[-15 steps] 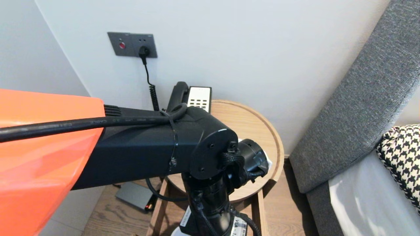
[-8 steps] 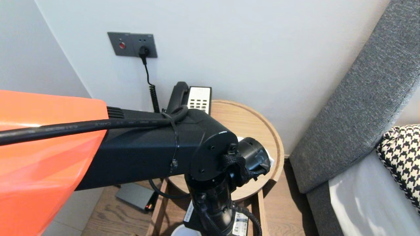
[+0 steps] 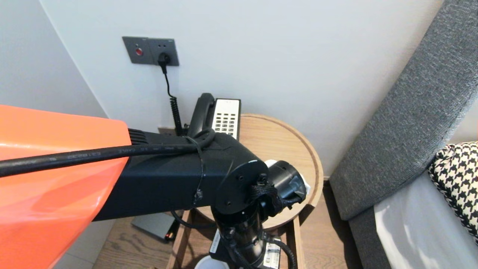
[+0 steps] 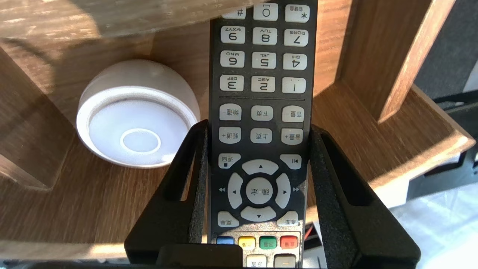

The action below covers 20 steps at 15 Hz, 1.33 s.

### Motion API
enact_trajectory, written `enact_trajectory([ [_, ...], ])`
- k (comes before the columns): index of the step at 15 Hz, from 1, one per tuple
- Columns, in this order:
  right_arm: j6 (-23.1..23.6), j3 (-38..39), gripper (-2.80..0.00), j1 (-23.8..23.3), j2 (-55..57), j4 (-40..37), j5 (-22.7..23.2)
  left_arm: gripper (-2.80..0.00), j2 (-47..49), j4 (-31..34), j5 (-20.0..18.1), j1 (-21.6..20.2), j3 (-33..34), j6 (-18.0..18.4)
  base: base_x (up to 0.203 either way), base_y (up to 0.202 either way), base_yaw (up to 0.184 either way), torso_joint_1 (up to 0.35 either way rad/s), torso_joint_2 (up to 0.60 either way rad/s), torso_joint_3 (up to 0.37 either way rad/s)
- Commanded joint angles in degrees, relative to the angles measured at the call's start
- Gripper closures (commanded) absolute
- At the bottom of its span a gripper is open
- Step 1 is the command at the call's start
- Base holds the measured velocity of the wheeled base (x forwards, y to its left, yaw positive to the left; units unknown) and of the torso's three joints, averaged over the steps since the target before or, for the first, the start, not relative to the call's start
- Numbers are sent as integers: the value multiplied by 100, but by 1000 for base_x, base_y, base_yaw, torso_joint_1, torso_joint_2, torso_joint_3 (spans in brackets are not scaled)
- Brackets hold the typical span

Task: Put the remote controls on the table in the drawer one by one

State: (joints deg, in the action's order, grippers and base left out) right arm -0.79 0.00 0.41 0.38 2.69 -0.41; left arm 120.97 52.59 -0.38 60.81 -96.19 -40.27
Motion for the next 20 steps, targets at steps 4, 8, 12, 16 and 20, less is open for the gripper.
enact_trajectory([
  [4, 0, 141, 0, 2, -2, 3, -2, 0, -3, -229, 29, 80, 145, -33, 0, 0, 0, 0, 0, 0],
  [8, 0, 141, 0, 2, 6, 3, -2, 0, 76, -247, 238, 177, 153, -67, 0, 0, 0, 0, 0, 0],
  [12, 0, 141, 0, 2, 6, 3, -2, 0, 233, -339, 266, 198, 153, -77, 0, 0, 0, 0, 0, 0],
  [16, 0, 141, 0, 2, 4, 3, -2, 0, 331, -567, 393, 233, 153, -146, 0, 0, 0, 0, 0, 0],
  [20, 0, 141, 0, 2, 6, 3, 6, 0, 434, -885, 482, 254, 206, -166, 0, 0, 0, 0, 0, 0],
])
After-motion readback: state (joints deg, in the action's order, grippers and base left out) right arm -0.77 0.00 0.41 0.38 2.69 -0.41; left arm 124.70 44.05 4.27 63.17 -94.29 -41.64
